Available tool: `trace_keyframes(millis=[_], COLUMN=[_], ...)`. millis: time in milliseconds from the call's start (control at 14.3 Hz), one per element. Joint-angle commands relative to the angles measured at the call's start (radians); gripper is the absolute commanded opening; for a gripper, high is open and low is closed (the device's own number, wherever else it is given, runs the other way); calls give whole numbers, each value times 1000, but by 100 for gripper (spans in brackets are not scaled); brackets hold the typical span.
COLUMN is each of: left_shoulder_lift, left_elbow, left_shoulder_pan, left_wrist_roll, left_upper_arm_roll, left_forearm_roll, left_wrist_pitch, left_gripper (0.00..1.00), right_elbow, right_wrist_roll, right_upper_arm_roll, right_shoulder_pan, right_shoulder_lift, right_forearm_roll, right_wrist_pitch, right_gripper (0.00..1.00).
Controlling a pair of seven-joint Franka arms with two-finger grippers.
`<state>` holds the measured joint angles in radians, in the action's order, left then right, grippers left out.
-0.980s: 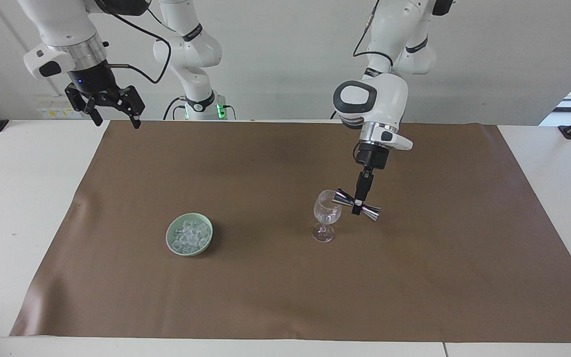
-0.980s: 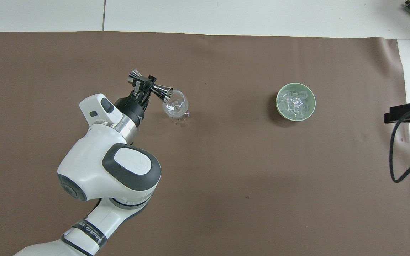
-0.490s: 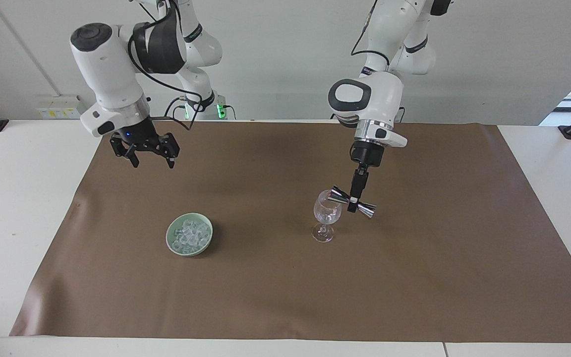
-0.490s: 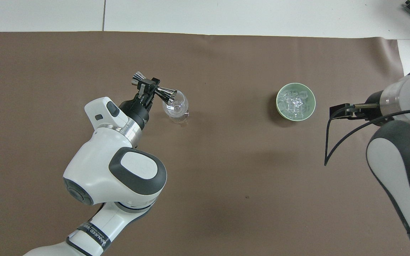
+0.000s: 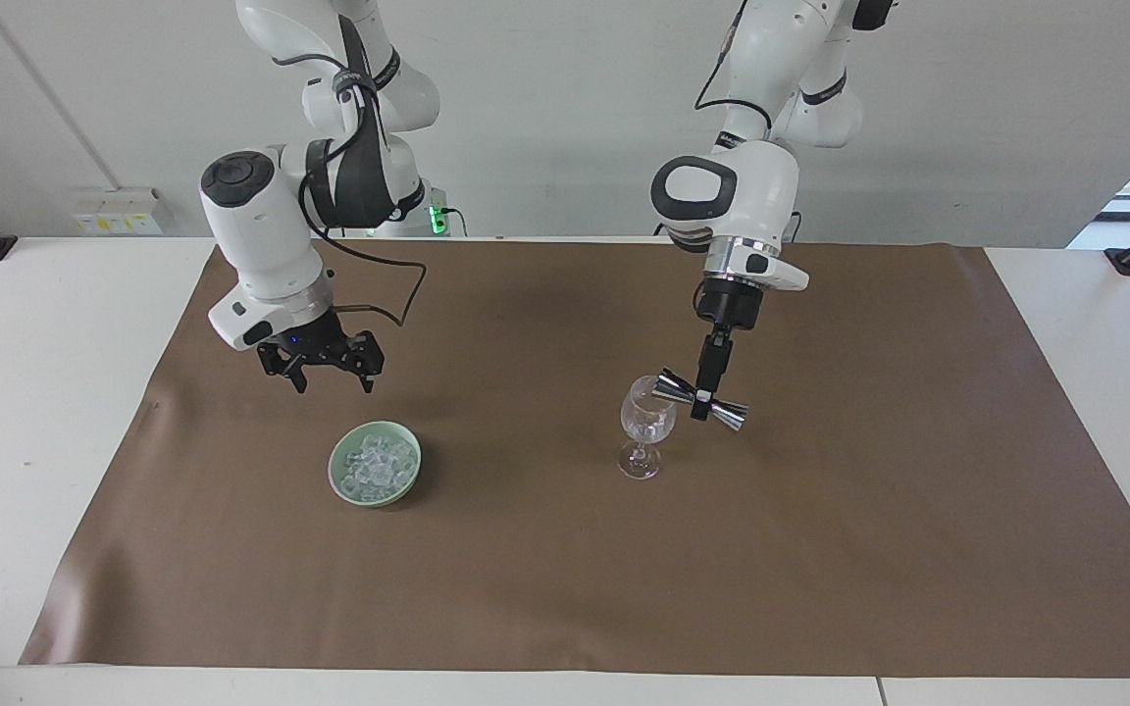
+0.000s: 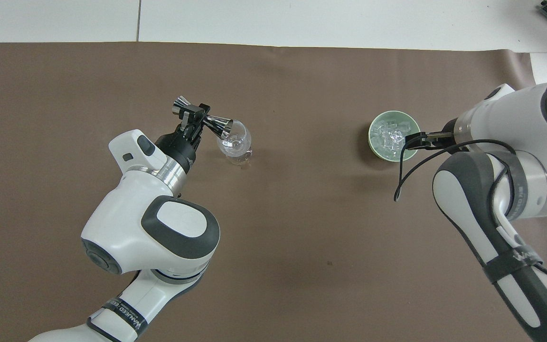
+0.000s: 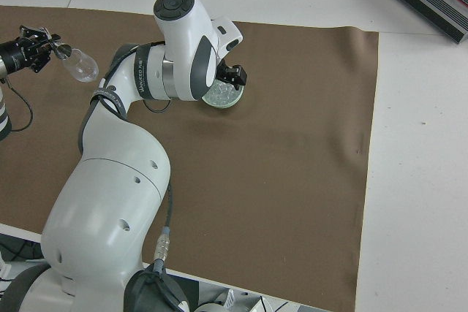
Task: Pour wine and add ice with both arms
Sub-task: 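Grasp the green bowl rim with the right gripper while the left gripper lifts away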
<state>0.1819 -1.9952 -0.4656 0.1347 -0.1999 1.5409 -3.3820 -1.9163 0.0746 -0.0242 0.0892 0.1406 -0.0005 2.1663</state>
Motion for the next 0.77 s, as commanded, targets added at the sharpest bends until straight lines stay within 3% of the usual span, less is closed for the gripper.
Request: trace_keyframes(millis=[0, 280, 700], left_shoulder_lift=[-35, -64, -79], left_elbow=[-2, -4, -4], left_shoulder_pan=[14, 67, 149], left_wrist_roll=[-1, 9, 40], left_upper_arm_roll=[2, 4, 5], left_forearm_roll=[70, 99, 97], left_wrist_pitch=[29, 137, 309], left_gripper=[0, 0, 0], right_elbow=[-12, -13, -13], right_wrist_roll=[7, 28, 68], right_upper_arm_roll=[-2, -2, -2], right_shoulder_pan=[9, 20, 24], right_shoulder_lift=[20, 95, 148], right_forearm_roll=[13, 13, 14], right_wrist_pitch=[41, 167, 234], right_gripper=[100, 100, 100])
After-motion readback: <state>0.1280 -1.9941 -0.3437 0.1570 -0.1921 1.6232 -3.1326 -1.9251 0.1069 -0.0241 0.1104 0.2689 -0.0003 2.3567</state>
